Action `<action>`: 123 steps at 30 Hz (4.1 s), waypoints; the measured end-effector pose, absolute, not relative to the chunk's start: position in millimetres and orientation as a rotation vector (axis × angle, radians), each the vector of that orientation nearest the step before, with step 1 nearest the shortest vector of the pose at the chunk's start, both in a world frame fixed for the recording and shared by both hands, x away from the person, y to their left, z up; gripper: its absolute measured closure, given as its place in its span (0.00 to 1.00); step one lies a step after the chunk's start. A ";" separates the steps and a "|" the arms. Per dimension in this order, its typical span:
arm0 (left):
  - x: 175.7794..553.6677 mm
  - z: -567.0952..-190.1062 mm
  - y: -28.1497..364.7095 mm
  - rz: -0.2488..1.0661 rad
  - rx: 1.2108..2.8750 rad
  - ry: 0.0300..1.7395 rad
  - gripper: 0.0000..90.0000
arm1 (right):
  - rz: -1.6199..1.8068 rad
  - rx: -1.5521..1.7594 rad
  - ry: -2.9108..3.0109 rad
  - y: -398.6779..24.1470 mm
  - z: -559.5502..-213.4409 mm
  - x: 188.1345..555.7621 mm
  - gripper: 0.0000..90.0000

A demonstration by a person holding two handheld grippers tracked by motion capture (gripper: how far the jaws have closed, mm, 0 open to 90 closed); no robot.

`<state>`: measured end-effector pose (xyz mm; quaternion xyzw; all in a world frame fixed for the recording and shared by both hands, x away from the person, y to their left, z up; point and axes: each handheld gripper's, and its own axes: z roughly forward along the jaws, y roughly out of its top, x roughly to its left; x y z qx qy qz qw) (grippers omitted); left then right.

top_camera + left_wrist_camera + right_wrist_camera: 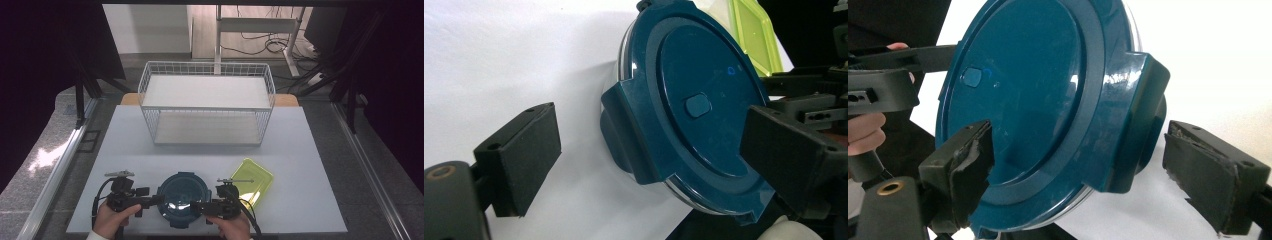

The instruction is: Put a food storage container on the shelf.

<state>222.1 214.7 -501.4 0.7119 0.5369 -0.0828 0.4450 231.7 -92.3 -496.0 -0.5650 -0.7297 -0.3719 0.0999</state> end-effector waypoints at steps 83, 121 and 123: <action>230.1 -458.5 186.8 -0.330 1.631 1.370 0.41 | -1.212 -1.724 -1.990 -106.8 -447.1 249.5 0.31; 267.1 -397.4 164.0 -0.269 1.637 1.300 0.42 | -1.320 -1.708 -2.027 -130.4 -385.4 282.8 0.31; 268.2 -393.8 164.0 -0.264 1.638 1.296 0.42 | -1.326 -1.702 -2.033 -131.0 -381.4 283.7 0.31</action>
